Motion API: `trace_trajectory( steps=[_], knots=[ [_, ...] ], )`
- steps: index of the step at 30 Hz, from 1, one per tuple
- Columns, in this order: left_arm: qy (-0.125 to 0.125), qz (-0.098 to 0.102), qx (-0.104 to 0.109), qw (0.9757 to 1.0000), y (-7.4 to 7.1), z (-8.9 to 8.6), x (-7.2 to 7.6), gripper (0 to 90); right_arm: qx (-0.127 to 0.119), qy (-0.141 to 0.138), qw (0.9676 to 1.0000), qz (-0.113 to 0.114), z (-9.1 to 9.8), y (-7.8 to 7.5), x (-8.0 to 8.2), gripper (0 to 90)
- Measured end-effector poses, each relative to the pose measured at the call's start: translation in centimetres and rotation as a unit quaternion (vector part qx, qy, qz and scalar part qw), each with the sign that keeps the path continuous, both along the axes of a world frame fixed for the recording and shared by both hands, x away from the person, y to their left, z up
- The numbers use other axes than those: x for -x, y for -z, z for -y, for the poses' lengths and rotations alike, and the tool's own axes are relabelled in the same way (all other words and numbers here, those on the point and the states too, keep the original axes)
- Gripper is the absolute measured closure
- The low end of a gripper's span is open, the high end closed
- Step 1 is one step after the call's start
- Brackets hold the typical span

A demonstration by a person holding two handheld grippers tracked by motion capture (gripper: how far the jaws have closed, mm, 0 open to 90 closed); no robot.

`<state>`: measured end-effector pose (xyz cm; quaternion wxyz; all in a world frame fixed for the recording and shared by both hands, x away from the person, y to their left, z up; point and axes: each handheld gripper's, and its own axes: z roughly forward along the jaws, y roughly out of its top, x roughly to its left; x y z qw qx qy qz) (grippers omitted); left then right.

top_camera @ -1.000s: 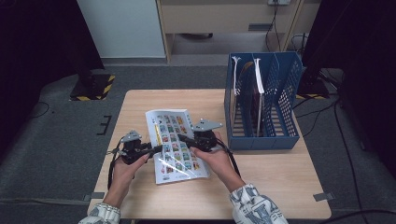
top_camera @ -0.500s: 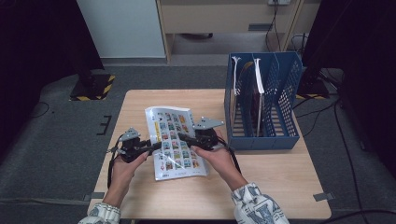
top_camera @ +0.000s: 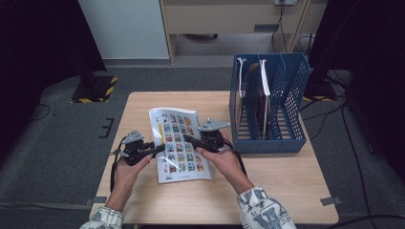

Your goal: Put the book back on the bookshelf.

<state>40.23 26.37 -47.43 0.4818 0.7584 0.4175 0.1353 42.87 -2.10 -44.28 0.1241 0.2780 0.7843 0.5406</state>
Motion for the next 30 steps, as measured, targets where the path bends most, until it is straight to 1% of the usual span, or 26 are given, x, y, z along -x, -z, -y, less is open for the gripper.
trace_trajectory(
  steps=[5,6,7,9,13,14,16,17,23,27,30],
  knots=[
    [0.002,0.002,-0.003,1.0000,-0.2,0.1,-0.2,65.5,0.002,-0.003,1.0000,0.000,0.2,-0.2,-0.1,70.1],
    [0.002,0.003,-0.002,1.0000,-0.3,0.1,-0.2,65.5,0.003,-0.004,1.0000,0.000,0.2,-0.2,-0.1,68.8],
    [0.001,0.005,-0.004,1.0000,-0.3,0.1,-0.2,65.6,0.001,-0.005,1.0000,-0.006,0.1,-0.3,-0.2,64.5],
    [0.001,0.005,-0.003,1.0000,-0.3,0.0,-0.2,65.6,0.004,-0.007,0.9999,-0.006,0.0,-0.3,-0.2,64.0],
    [-0.002,0.007,-0.002,1.0000,-0.4,-0.1,-0.2,65.7,-0.001,-0.010,0.9999,-0.008,-0.2,-0.4,-0.3,62.9],
    [-0.003,0.007,-0.002,1.0000,-0.4,-0.1,-0.2,65.8,-0.002,-0.011,0.9999,-0.008,-0.2,-0.4,-0.4,63.8],
    [-0.004,0.008,-0.002,1.0000,-0.5,-0.2,-0.3,66.0,-0.002,-0.009,0.9999,-0.005,-0.2,-0.5,-0.5,69.8],
    [-0.003,0.010,-0.002,0.9999,-0.6,-0.3,-0.3,66.1,-0.003,-0.009,0.9999,-0.006,-0.2,-0.5,-0.5,71.0],
    [-0.009,0.013,-0.001,0.9999,-0.9,-0.5,-0.4,66.7,-0.004,-0.007,0.9999,-0.007,-0.3,-0.7,-0.9,71.7],
    [-0.012,0.016,-0.003,0.9998,-1.1,-0.6,-0.5,67.0,-0.003,-0.009,1.0000,-0.002,-0.5,-0.8,-1.0,71.8],
    [-0.019,0.023,-0.001,0.9995,-1.5,-0.8,-0.9,68.2,-0.005,-0.007,1.0000,0.004,-0.7,-1.0,-1.4,72.4]
  ],
)
